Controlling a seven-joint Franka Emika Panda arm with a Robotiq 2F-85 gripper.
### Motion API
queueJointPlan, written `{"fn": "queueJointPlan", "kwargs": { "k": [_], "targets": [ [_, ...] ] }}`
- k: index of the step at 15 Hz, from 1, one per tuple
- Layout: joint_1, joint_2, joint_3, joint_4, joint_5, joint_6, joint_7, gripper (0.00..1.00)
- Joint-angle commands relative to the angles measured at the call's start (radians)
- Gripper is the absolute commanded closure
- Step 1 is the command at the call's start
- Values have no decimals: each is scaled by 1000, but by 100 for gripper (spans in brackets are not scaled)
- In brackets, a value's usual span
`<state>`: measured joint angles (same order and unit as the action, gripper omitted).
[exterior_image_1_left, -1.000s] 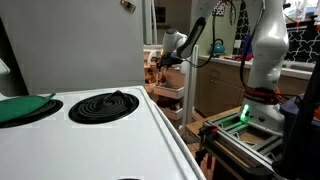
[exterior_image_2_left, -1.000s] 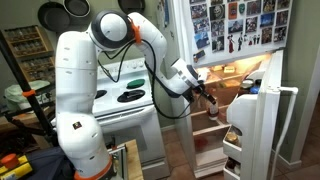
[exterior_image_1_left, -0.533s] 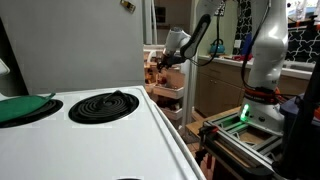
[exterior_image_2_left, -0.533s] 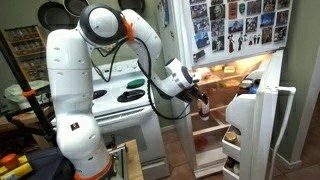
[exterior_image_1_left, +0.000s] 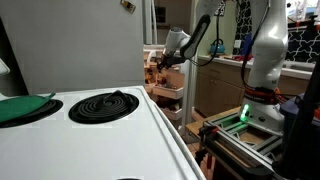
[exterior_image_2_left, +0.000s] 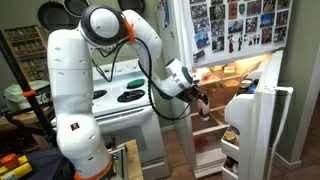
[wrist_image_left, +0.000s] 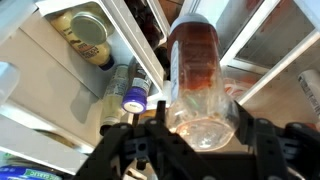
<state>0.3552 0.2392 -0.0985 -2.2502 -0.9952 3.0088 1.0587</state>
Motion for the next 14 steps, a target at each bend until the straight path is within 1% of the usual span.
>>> {"fn": "queueJointPlan", "kwargs": {
  "k": [1, 2, 3, 4, 6, 8, 9, 10, 11, 12, 14],
  "targets": [
    [0, 0, 0, 0, 0, 0, 0, 38],
    [-2, 2, 5, -1, 1, 25, -9, 63],
    [-15, 2, 28, -15, 29, 37, -60, 63],
    [-22, 1, 37, -23, 30, 71, -84, 63],
    [-46, -10, 78, -56, 50, 149, -169, 63],
    [-86, -16, 148, -98, 81, 212, -272, 63],
    [-114, -22, 196, -125, 94, 233, -318, 63],
    [-111, -26, 215, -157, 158, 249, -418, 63],
    [-117, -28, 241, -183, 179, 246, -477, 63],
    [-209, -33, 341, -195, 129, 215, -489, 63],
    [-292, -36, 445, -230, 139, 203, -586, 63]
  ]
}}
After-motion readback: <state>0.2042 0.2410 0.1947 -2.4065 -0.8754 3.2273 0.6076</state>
